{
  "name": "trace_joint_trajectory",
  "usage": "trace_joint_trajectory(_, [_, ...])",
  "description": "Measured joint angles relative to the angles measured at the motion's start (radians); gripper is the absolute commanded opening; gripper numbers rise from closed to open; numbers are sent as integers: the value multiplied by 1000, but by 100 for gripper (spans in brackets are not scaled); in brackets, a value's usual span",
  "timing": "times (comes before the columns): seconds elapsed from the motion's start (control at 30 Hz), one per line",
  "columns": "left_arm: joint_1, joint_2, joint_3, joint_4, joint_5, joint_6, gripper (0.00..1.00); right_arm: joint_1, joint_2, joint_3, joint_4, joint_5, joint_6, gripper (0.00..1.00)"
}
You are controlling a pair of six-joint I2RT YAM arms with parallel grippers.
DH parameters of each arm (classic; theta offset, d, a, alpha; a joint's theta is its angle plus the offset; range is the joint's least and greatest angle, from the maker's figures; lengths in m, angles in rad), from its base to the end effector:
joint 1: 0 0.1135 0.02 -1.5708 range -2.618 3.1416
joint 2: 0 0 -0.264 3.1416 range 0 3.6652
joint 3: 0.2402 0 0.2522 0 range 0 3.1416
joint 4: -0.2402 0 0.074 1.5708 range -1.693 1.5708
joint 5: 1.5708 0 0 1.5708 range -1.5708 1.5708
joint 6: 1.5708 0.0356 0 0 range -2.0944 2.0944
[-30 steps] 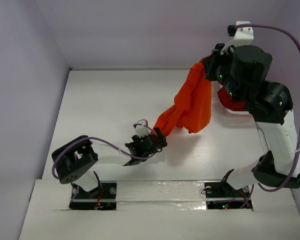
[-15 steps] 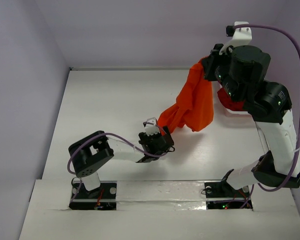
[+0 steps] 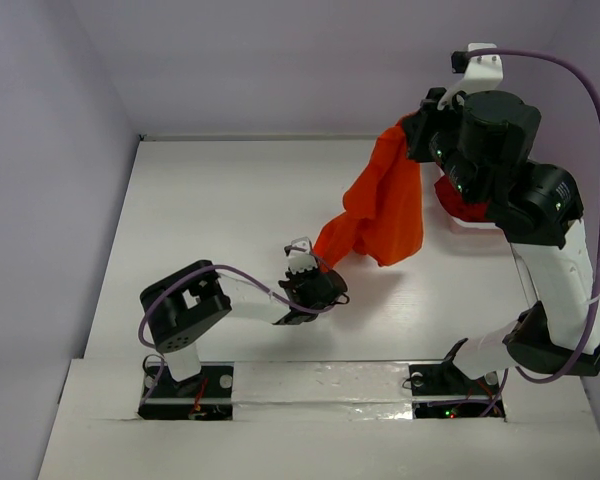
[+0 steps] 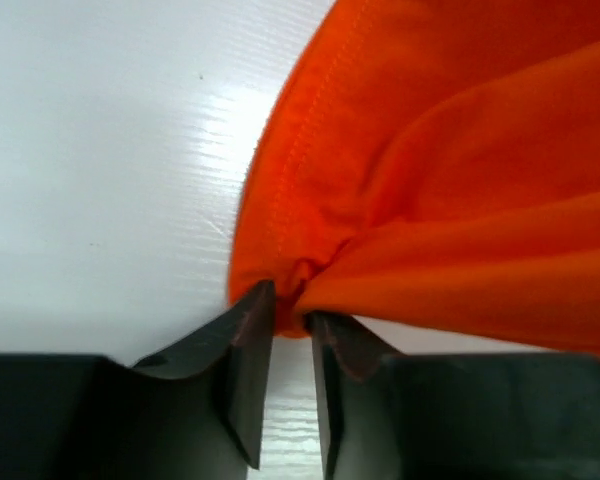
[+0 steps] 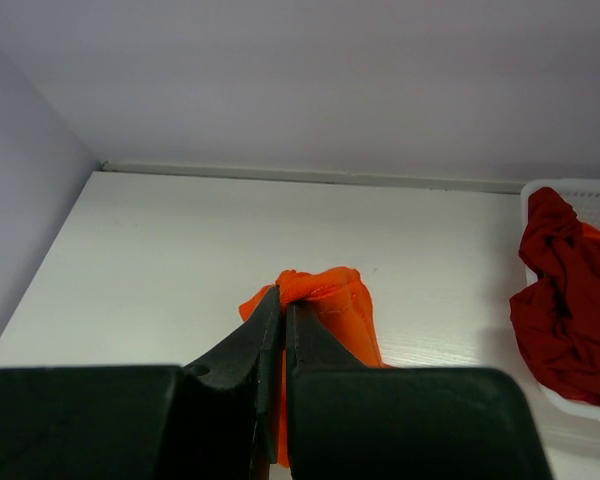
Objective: Fold and stack the t-shirts
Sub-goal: Flatten the tshirt out
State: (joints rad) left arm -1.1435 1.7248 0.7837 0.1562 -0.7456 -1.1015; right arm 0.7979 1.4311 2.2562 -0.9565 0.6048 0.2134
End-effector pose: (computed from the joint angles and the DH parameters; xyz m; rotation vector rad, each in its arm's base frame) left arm 0.1563 -0.2850 0.1409 -0.2990 2.1265 -0.4325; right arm 0.1596 0.1346 0.5821 -0.0426 1.6842 0.2464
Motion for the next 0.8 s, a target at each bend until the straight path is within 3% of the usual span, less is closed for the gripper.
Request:
trace_joint_trajectory(0.1, [1, 2, -2, -14, 14, -11, 0, 0, 0, 0, 0, -3, 0, 0])
trace_joint_trajectory(0.4, [2, -8, -2, -30, 26, -29, 0, 0, 0, -25, 9, -6, 0, 0])
trace_joint_trajectory(0.53, [0, -61, -5, -123, 60, -32, 0, 0, 0, -52, 31, -4, 6, 0])
trace_joint_trajectory(0.8, [0, -447, -14, -365, 42, -33, 0, 0, -15, -212, 69, 64, 56, 0])
